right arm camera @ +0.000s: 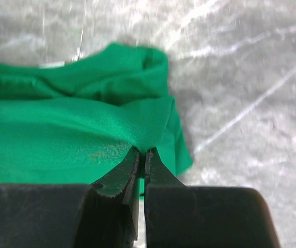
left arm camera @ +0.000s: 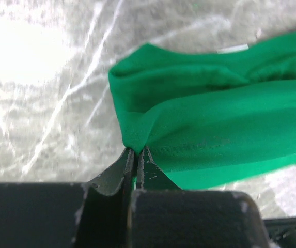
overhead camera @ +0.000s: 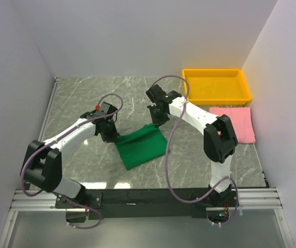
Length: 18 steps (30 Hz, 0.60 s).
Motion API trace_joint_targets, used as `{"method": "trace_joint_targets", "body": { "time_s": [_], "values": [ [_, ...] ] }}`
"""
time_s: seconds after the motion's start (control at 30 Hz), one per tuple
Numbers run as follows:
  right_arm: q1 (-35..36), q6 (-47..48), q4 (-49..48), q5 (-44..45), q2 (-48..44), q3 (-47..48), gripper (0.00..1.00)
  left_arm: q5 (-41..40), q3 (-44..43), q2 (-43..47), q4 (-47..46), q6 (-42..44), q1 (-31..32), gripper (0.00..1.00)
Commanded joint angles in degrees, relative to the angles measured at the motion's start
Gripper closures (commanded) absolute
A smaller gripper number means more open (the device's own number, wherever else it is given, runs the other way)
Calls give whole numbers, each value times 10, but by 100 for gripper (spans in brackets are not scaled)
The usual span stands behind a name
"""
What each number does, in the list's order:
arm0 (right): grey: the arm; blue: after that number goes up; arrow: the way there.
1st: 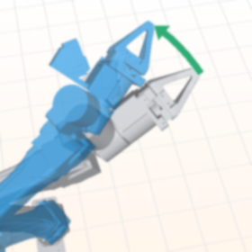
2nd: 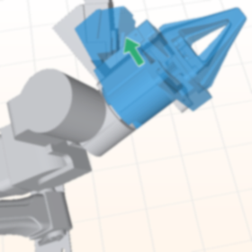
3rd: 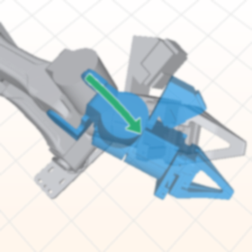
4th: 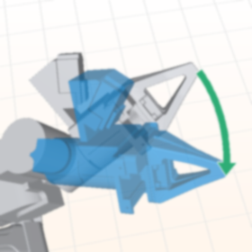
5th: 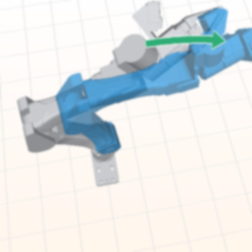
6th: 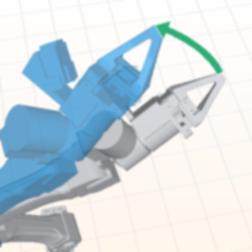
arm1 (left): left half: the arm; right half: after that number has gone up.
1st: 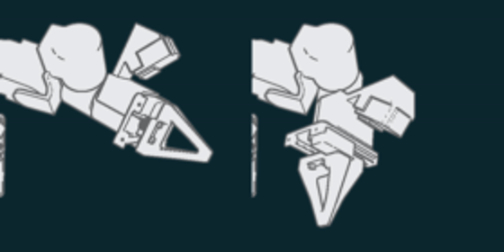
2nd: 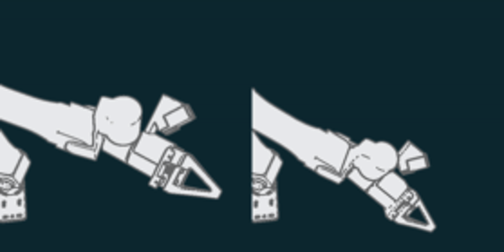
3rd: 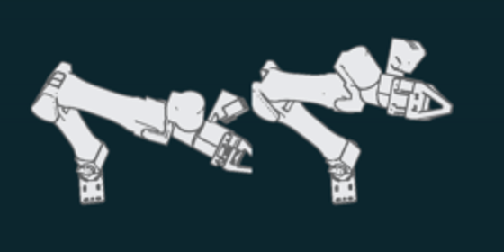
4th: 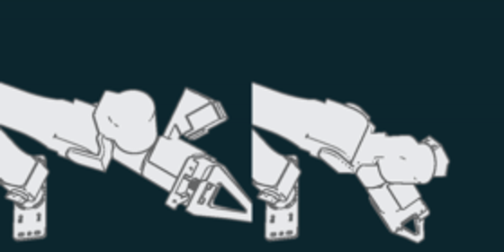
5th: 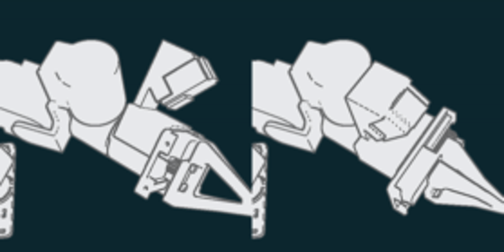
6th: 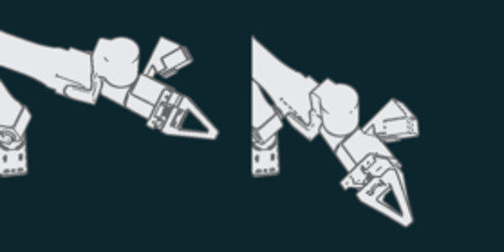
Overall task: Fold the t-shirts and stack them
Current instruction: Fold the tshirt
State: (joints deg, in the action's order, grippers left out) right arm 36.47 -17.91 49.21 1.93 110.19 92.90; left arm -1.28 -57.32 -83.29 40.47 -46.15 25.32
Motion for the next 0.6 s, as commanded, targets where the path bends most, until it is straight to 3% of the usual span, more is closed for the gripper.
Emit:
{"method": "trace_joint_targets", "body": {
  "time_s": [0.0, 0.1, 0.27, 0.37, 0.4, 0.5, 0.57],
  "values": [
    [-18, 23, -34, 23, 19, 39, 100, -11, 9, -14, -28, 15, -13, 99],
    [-25, 19, -53, 20, 34, 38, 96, -11, 15, -35, -42, 13, -20, 98],
    [-29, 17, -75, 30, 26, 32, 71, -30, 18, -31, -39, 0, -22, 87],
    [-30, 14, -118, 38, -32, -5, 59, -54, 28, 10, -29, -17, -22, 68],
    [-32, 15, -151, 36, -51, -36, 55, -62, 36, 41, -27, -28, -22, 53],
    [-39, 19, -206, 1, -128, -105, 52, -86, 63, 112, -30, -48, -22, 20],
    [-45, 26, -252, -28, -170, -137, 52, -77, 80, 147, -56, -50, -21, 18]
  ]
}}
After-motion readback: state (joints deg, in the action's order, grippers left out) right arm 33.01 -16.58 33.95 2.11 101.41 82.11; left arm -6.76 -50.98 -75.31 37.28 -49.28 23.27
